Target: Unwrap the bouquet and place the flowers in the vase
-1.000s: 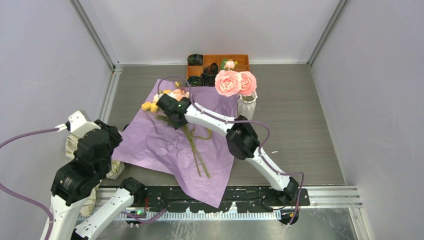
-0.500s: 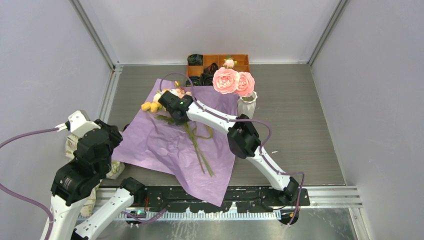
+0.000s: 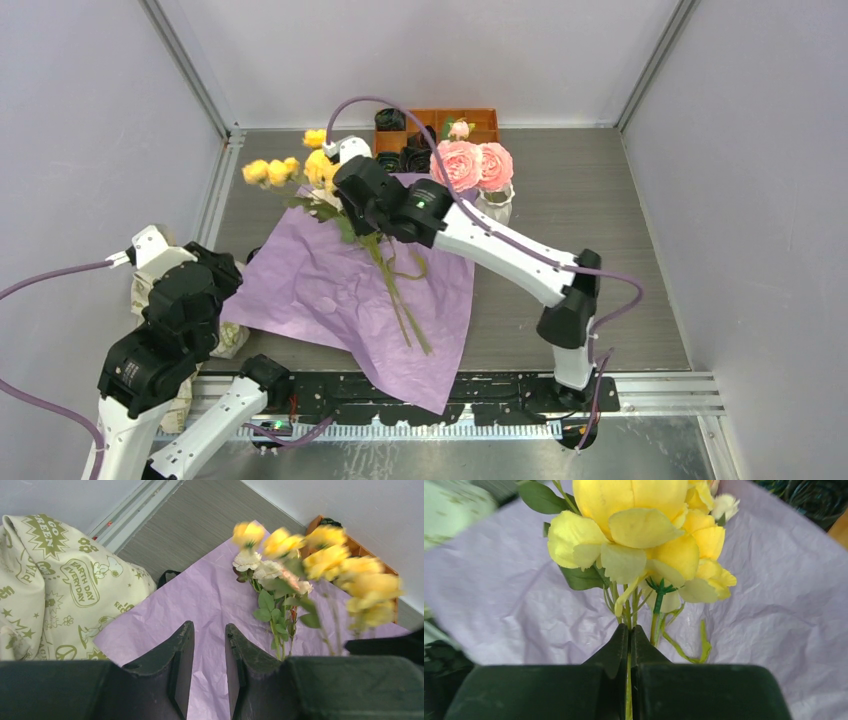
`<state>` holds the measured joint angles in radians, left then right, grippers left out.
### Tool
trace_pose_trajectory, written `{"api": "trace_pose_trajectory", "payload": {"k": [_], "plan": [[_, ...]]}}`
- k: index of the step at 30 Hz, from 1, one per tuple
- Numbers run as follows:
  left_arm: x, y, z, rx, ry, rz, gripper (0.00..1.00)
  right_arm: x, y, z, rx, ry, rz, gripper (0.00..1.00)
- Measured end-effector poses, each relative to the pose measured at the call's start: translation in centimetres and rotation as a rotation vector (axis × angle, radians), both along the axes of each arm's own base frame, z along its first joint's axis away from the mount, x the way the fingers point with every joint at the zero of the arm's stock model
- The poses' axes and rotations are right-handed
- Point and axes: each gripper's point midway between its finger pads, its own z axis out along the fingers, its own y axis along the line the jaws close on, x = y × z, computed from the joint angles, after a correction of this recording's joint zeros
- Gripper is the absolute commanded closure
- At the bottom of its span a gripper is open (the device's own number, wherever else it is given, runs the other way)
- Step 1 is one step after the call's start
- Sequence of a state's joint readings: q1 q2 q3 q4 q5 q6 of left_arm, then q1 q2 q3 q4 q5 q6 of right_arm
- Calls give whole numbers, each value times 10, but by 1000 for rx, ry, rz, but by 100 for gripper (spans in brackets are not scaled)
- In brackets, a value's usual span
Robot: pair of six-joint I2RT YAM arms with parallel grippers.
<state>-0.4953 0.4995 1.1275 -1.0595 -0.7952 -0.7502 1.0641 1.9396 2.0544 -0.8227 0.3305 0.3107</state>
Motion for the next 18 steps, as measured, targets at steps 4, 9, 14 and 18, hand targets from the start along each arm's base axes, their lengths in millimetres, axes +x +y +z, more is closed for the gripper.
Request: {"api": "trace_pose_trajectory", "payload": {"k": [4,9,14,18], "plan": [[0,0,0,-1,0,0,70,-24,-8,59,92,-87,29,99],[-2,1,-1,-1,0,0,70,-64,-16,106,104,-226,84,99],[-2,0,-1,-3,1,-4,70,-122,-27,161,123,-416,161,99],[-2,-1,-1,-7,2,-9,70,-153,-54,207,195,-537,174,99]]}}
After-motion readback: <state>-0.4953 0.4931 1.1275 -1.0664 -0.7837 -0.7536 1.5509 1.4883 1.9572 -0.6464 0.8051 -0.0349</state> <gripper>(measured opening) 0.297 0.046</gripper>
